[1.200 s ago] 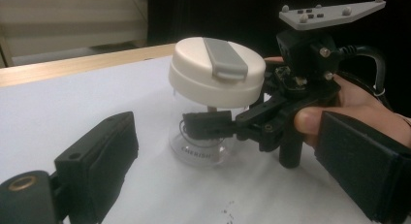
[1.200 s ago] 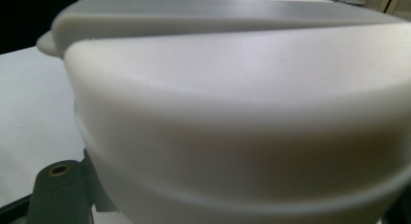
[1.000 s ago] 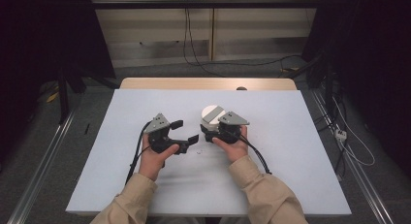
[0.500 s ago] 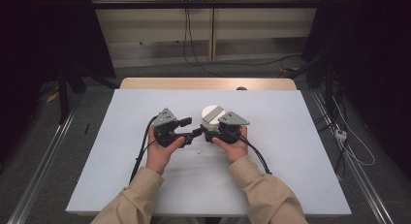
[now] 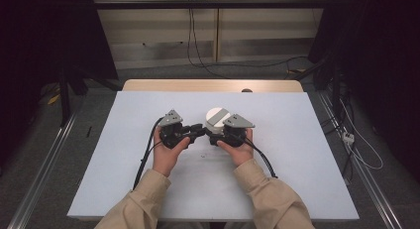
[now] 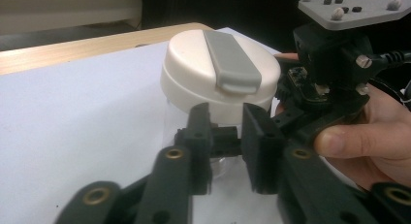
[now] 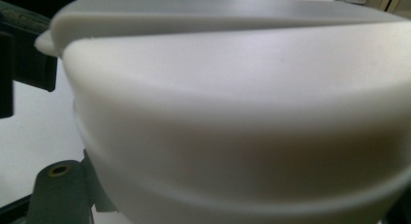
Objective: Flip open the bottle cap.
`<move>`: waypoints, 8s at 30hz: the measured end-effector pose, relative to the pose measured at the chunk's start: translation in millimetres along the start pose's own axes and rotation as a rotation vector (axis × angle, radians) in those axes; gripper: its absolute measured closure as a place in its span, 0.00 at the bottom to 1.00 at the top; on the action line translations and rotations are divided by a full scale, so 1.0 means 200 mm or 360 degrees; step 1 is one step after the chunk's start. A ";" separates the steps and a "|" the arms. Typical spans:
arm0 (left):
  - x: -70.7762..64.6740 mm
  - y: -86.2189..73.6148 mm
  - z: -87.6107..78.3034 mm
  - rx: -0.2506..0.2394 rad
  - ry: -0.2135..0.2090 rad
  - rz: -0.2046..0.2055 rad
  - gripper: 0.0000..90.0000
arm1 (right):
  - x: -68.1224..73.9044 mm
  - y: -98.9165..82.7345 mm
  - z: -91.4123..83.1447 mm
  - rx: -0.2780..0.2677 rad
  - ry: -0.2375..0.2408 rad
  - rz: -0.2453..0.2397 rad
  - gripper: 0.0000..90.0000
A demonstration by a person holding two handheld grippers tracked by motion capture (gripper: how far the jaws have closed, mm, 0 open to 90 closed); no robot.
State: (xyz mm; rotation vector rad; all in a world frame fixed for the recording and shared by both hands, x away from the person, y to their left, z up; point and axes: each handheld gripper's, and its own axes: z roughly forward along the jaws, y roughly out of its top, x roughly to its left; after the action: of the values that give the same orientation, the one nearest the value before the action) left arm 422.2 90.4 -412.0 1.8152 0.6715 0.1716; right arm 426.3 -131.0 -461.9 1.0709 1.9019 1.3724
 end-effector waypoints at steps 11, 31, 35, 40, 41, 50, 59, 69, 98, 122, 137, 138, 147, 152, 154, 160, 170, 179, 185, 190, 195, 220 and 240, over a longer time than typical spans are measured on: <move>-0.02 0.01 0.04 0.0075 -0.0011 0.0020 1.00 | 0.00 0.00 0.00 0.0001 0.0001 0.0001 0.21; -0.03 0.06 0.05 0.0064 0.0017 0.0015 1.00 | 0.00 0.00 0.00 0.0003 0.0002 0.0001 0.21; -0.04 0.08 0.05 0.0051 0.0010 0.0012 1.00 | 0.00 0.00 0.00 0.0003 0.0002 0.0001 0.21; -0.04 0.14 0.05 0.0037 0.0021 0.0023 1.00 | 0.00 0.00 0.00 0.0003 0.0002 0.0000 0.21; -0.04 0.14 0.05 0.0036 0.0025 0.0026 1.00 | 0.00 0.00 0.00 0.0004 0.0002 -0.0001 0.21; -0.05 0.20 0.07 0.0037 0.0031 0.0035 1.00 | 0.00 0.00 0.00 0.0004 0.0002 0.0001 0.21; -0.05 0.24 0.09 0.0035 0.0037 0.0045 1.00 | 0.00 0.00 0.00 0.0005 0.0002 0.0003 0.21; -0.05 0.29 0.11 0.0030 0.0052 0.0058 1.00 | 0.00 0.00 0.00 0.0005 0.0001 -0.0001 0.21; -0.07 0.36 0.18 0.0028 0.0060 0.0081 1.00 | 0.00 0.00 0.00 0.0006 0.0000 -0.0001 0.21; -0.06 0.41 0.23 0.0028 0.0067 0.0076 1.00 | 0.00 0.00 0.00 0.0006 -0.0001 -0.0002 0.21; -0.06 0.44 0.27 0.0034 0.0062 0.0087 1.00 | 0.00 0.00 0.00 0.0008 -0.0001 0.0001 0.21; -0.06 0.45 0.27 0.0033 0.0061 0.0086 1.00 | 0.00 0.00 0.00 0.0009 -0.0002 0.0001 0.21; -0.06 0.46 0.28 0.0038 0.0069 0.0091 1.00 | 0.00 0.00 0.00 0.0009 -0.0002 0.0000 0.21; -0.06 0.47 0.29 0.0039 0.0065 0.0092 1.00 | 0.00 0.00 0.00 0.0009 -0.0002 -0.0001 0.21; -0.06 0.47 0.29 0.0038 0.0066 0.0091 1.00 | 0.00 0.00 0.00 0.0009 -0.0001 0.0000 0.21; -0.06 0.48 0.31 0.0042 0.0066 0.0090 1.00 | 0.00 0.00 0.00 0.0009 -0.0001 0.0000 0.21; -0.06 0.49 0.33 0.0050 0.0060 0.0095 1.00 | 0.00 0.00 0.00 0.0008 0.0001 -0.0001 0.21; -0.05 0.49 0.35 0.0046 0.0047 0.0093 1.00 | 0.00 0.00 0.00 0.0008 0.0003 -0.0002 0.21; -0.05 0.50 0.36 0.0045 0.0045 0.0089 1.00 | 0.00 0.00 0.00 0.0008 0.0002 0.0002 0.21; -0.05 0.50 0.37 0.0050 0.0047 0.0094 1.00 | 0.00 0.00 0.00 0.0008 0.0001 0.0001 0.21; -0.05 0.50 0.38 0.0053 0.0049 0.0098 1.00 | 0.00 0.00 0.00 0.0009 0.0001 0.0001 0.21; -0.03 0.49 0.45 0.0072 0.0038 0.0079 1.00 | 0.00 0.00 0.00 0.0009 0.0001 0.0000 0.21; -0.03 0.48 0.48 0.0092 0.0051 0.0085 1.00 | 0.00 0.00 0.00 0.0010 0.0003 0.0001 0.21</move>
State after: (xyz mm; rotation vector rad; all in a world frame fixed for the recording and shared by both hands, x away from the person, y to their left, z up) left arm 494.2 -11.5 -356.7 1.8906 0.6565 0.2193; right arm 426.9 -131.5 -462.0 1.0739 1.9085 1.3693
